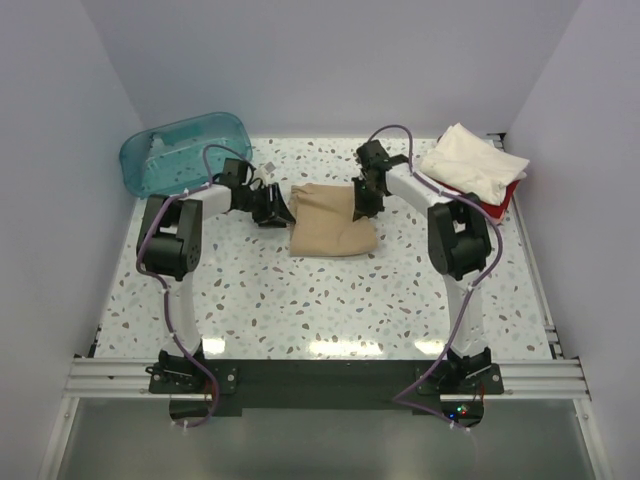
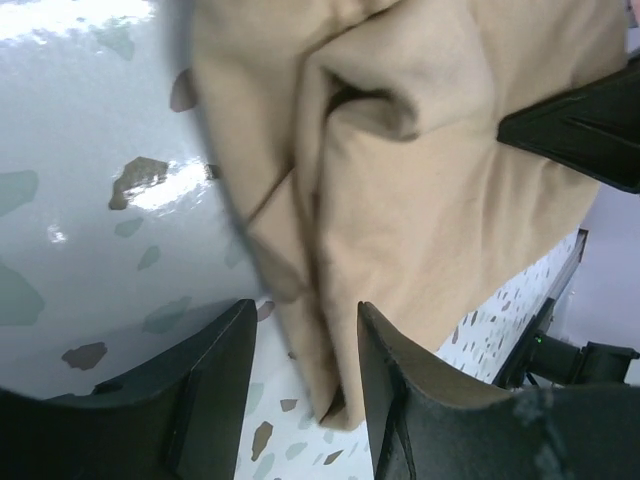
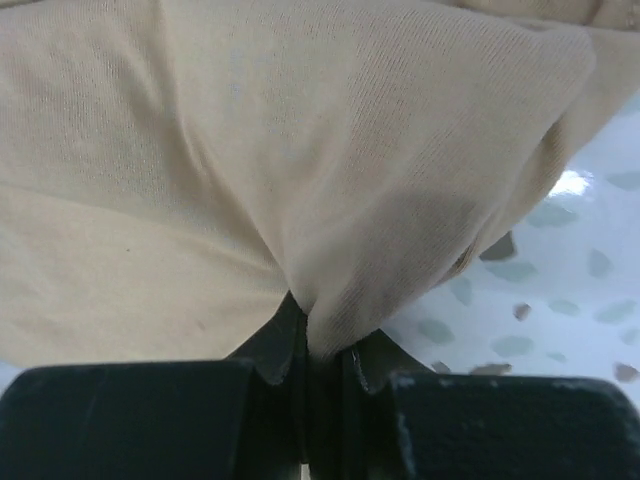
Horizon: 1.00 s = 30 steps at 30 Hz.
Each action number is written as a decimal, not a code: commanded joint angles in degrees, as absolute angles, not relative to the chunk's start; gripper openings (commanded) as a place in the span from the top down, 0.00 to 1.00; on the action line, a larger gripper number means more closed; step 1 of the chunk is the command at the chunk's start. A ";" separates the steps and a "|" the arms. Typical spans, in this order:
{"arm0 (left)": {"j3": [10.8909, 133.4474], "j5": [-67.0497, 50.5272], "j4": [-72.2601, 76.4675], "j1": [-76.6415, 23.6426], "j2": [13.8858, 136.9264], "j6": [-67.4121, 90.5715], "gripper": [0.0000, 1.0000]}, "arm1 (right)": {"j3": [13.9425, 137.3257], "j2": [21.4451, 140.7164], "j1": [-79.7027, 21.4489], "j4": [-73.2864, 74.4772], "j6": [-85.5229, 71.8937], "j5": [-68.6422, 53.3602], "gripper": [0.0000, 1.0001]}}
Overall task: Fold and stack the t-shirts
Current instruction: Neatly place the folded tshirt to the corner
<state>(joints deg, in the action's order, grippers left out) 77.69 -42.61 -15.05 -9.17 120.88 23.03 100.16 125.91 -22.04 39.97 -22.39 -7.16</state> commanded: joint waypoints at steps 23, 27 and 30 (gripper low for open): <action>76.82 -40.52 -16.26 -8.53 113.91 24.00 0.48 | 115.64 127.97 -25.31 62.84 -19.16 22.59 1.00; 76.46 -40.61 -16.35 -8.44 113.64 23.82 0.48 | 123.38 130.95 -25.05 66.26 -18.28 23.38 1.00; 76.12 -40.60 -16.26 -8.35 113.38 23.47 0.48 | 128.57 133.41 -24.35 68.02 -18.10 23.55 1.00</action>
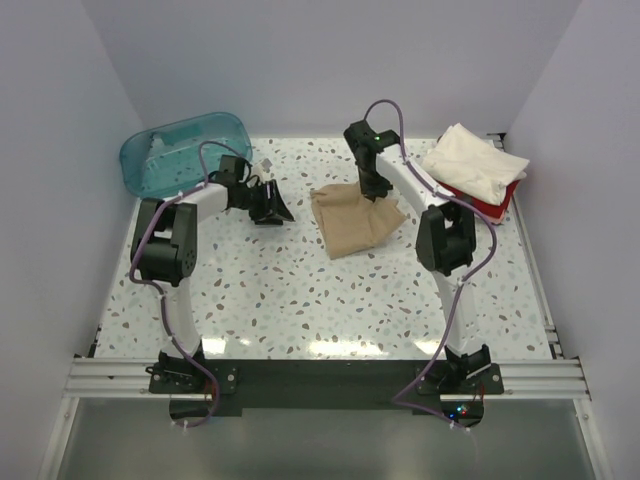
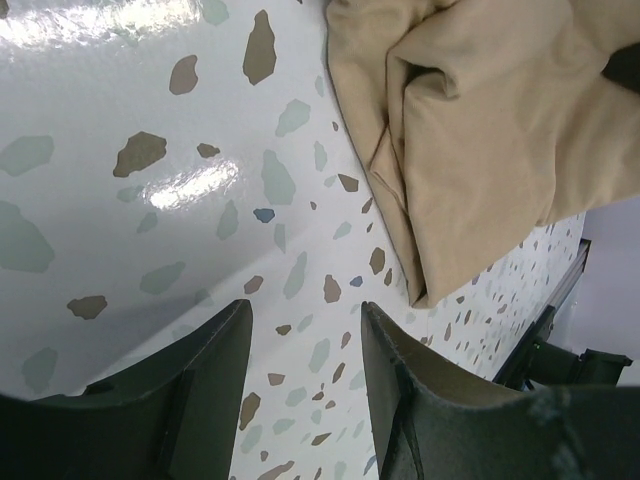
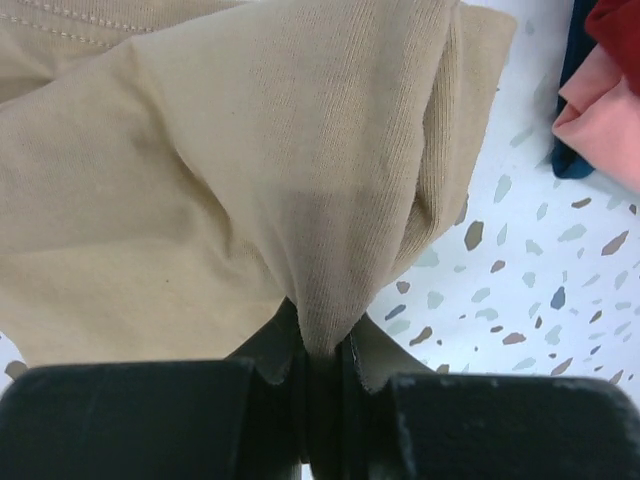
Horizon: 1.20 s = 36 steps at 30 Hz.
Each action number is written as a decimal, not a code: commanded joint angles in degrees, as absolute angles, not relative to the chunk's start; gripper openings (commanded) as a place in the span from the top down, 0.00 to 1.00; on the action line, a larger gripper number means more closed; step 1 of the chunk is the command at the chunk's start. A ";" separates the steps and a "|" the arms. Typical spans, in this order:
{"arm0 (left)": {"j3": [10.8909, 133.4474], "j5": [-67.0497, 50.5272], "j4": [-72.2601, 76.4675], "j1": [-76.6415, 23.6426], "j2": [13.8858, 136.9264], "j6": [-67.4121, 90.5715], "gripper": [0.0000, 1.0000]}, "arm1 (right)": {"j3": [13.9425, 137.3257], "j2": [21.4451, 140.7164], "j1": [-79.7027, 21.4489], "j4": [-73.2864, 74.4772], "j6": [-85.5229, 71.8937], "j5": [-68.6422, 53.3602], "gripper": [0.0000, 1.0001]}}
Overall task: Fold and stack the t-shirts
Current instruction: Neatly place the folded tshirt to the corner
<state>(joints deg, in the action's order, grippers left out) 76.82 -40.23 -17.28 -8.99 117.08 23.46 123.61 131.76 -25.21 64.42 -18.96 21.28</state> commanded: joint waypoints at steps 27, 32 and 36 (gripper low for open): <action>71.28 -39.64 -16.26 -7.47 112.67 21.97 0.48 | 146.51 131.49 -13.28 56.79 -15.99 23.55 1.00; 71.54 -39.20 -16.43 -7.56 112.76 21.97 0.48 | 148.70 129.55 -11.69 53.62 -16.17 23.12 1.00; 71.37 -38.94 -16.61 -7.47 112.68 21.80 0.48 | 149.50 127.89 -9.32 51.78 -17.75 21.36 1.00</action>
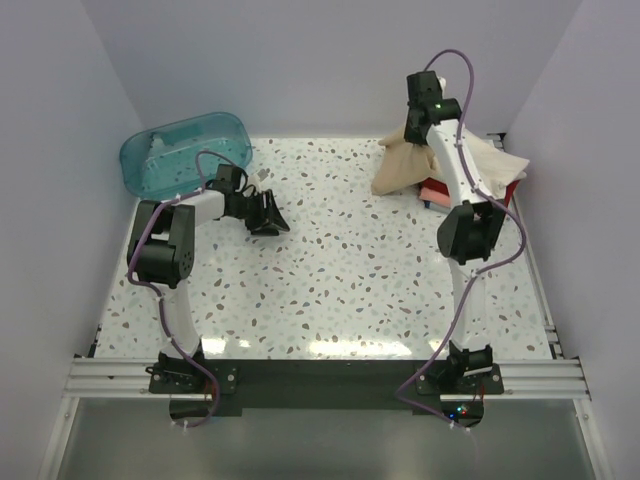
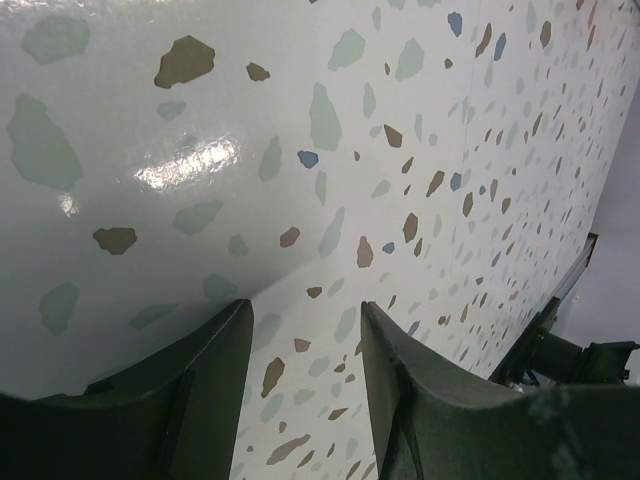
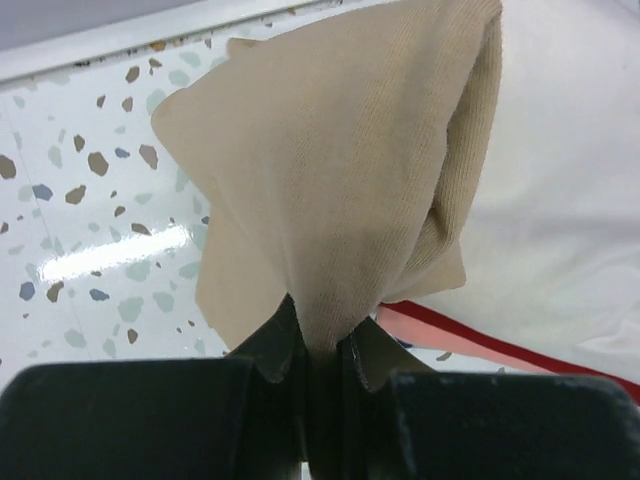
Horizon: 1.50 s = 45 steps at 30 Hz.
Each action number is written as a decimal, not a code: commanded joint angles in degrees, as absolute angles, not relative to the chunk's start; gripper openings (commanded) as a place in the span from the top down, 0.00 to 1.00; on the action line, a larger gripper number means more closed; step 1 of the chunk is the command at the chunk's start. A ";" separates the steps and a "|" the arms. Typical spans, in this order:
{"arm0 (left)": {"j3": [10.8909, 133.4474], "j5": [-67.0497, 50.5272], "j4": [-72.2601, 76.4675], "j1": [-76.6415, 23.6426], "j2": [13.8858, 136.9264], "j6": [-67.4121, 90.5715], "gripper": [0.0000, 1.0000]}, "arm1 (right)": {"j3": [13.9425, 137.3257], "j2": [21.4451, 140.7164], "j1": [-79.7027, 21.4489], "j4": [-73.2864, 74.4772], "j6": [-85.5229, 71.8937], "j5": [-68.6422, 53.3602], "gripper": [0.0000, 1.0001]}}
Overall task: Fold and stack the t-shirts
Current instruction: Neatly place the folded tshirt to the corner
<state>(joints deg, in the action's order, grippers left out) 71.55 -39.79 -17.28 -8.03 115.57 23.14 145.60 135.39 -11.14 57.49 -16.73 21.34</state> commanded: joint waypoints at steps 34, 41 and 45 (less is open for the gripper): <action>69.96 -38.23 -17.67 -7.47 109.51 21.71 0.48 | 141.42 123.13 8.35 51.41 -21.62 10.46 1.00; 70.84 -37.53 -18.81 -7.47 107.58 21.01 0.48 | 140.01 124.10 9.40 54.57 -19.43 16.34 0.90; 70.75 -36.48 -18.55 -7.47 104.86 21.18 0.48 | 139.31 122.97 9.58 57.65 -19.77 23.54 0.17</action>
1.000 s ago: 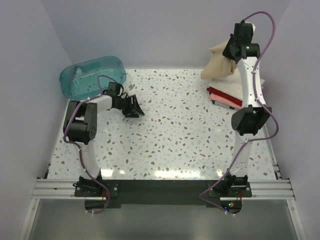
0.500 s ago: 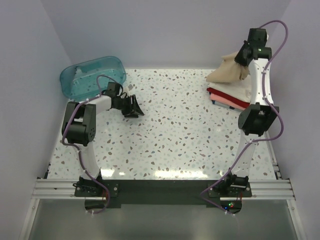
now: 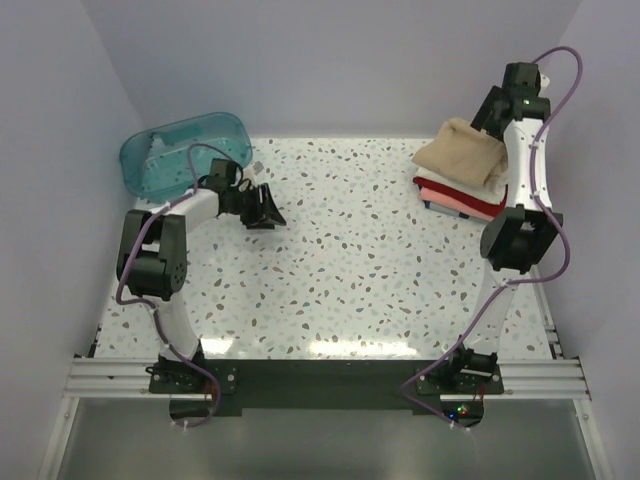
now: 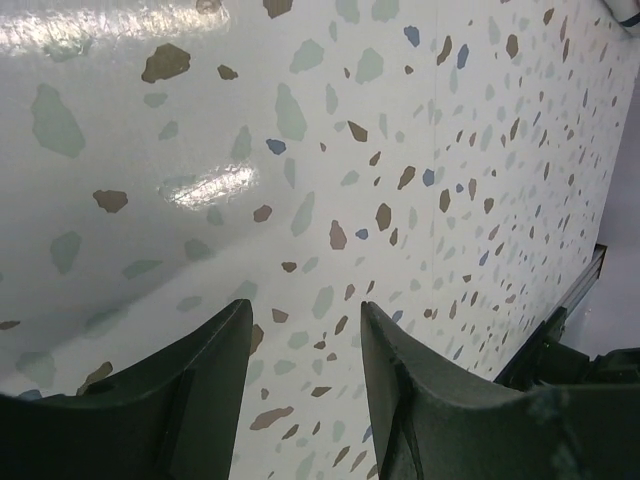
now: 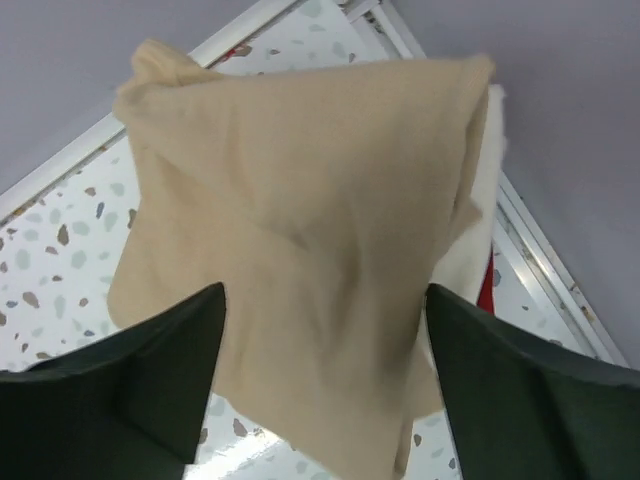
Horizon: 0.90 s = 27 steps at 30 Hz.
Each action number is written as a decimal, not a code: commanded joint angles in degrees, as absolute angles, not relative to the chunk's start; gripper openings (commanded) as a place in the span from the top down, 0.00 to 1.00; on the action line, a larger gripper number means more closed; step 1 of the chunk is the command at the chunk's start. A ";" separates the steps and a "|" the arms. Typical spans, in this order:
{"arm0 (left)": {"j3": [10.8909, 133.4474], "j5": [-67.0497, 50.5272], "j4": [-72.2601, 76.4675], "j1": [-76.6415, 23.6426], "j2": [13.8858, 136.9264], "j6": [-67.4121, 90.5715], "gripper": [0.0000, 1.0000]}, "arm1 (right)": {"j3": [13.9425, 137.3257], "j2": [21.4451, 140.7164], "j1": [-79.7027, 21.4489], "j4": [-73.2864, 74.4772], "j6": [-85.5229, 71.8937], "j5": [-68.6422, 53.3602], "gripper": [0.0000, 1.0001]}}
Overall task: Fold and stack the t-shirts
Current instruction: Neatly place the folded tshirt to the corner, then reset both grippers
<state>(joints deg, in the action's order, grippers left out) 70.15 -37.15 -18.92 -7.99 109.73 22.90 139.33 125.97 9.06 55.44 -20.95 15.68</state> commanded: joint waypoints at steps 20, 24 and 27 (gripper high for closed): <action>58.45 -25.94 -11.43 -7.65 82.19 26.63 0.44 | 85.01 83.33 5.02 33.86 -17.23 2.48 0.01; 55.03 -19.18 -10.55 -7.65 75.78 28.21 0.45 | 73.25 78.93 -4.90 30.50 -15.73 1.41 0.01; 52.65 -15.92 -10.28 -7.65 72.26 28.91 0.44 | 66.57 76.56 -11.59 27.61 -17.83 1.14 0.01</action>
<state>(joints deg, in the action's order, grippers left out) 54.35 -21.98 -13.82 -7.99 76.23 27.05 71.57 79.81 -7.27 33.10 -17.34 4.51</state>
